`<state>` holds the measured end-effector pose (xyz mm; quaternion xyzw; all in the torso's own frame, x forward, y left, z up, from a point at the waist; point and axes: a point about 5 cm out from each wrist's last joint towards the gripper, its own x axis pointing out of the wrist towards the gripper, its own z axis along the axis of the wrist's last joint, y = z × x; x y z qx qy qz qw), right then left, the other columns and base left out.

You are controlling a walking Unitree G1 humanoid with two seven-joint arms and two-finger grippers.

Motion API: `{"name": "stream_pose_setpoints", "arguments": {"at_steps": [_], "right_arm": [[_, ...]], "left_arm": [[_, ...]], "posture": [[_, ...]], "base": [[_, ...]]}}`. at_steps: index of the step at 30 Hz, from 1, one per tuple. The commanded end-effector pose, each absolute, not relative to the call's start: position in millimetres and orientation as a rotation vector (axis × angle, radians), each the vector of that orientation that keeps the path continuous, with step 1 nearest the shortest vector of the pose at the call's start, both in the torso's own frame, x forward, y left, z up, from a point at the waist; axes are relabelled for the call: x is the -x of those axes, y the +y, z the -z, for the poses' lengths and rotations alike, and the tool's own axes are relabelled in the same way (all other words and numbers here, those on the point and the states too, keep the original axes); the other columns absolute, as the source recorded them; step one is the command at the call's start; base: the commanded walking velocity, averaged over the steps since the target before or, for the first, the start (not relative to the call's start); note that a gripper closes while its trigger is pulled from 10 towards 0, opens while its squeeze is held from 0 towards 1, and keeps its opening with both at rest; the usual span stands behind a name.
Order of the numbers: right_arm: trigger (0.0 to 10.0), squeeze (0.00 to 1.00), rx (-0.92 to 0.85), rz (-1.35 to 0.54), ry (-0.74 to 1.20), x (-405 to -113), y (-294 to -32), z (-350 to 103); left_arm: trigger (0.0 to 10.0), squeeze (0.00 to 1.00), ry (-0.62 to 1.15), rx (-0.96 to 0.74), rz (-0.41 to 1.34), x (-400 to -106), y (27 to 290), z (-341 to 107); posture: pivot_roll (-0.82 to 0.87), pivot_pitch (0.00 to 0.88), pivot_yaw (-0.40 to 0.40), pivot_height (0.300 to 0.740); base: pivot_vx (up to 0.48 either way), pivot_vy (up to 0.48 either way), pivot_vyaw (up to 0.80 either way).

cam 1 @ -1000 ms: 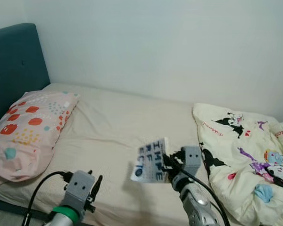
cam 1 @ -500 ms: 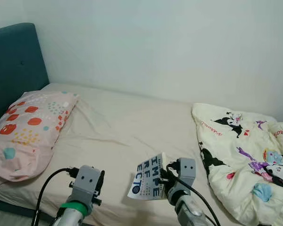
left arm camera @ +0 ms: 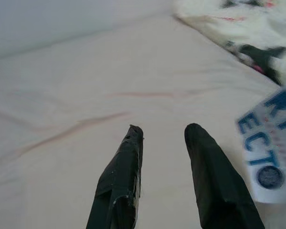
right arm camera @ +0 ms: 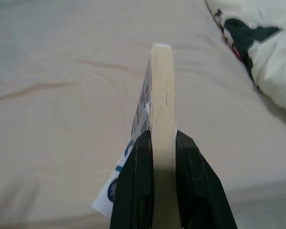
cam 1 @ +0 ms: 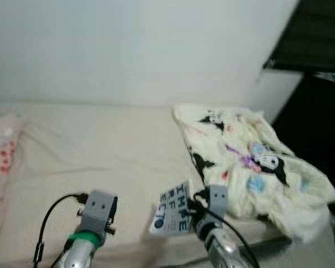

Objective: Clean up the room

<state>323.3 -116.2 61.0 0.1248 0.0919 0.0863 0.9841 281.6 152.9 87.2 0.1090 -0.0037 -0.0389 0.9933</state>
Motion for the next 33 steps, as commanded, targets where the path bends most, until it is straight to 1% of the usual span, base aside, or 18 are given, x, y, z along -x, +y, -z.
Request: {"name": "stream_pose_setpoints", "arguments": {"at_steps": [1,6,23,33], "right_arm": [[10.0,0.0,-0.273,-0.193,0.146,-325.0,-113.5,-67.8],[10.0,0.0,-0.278,-0.214,0.142,-325.6,-109.5,-69.6],[10.0,0.0,-0.309,-0.241,0.113,-327.8,-109.1,-75.2],[10.0,0.0,-0.326,-0.261,0.11,-328.9,-107.2,-76.5]], "left_arm": [[10.0,0.0,0.008,-0.23,0.081,-275.8,152.1,-82.0],[10.0,0.0,0.009,-0.243,0.069,-275.9,154.7,-82.3],[10.0,0.0,0.009,-0.253,0.059,-275.7,156.4,-83.3],[10.0,0.0,0.01,-0.228,0.055,-274.9,157.4,-83.9]], "posture": [[0.07,0.053,-0.048,0.74],[0.07,0.052,-0.048,0.74],[0.08,0.052,-0.041,0.74],[0.08,0.049,-0.043,0.74]], "base": [[0.0,0.0,0.0],[0.0,0.0,0.0],[0.0,0.0,0.0],[0.0,0.024,0.0]]}}
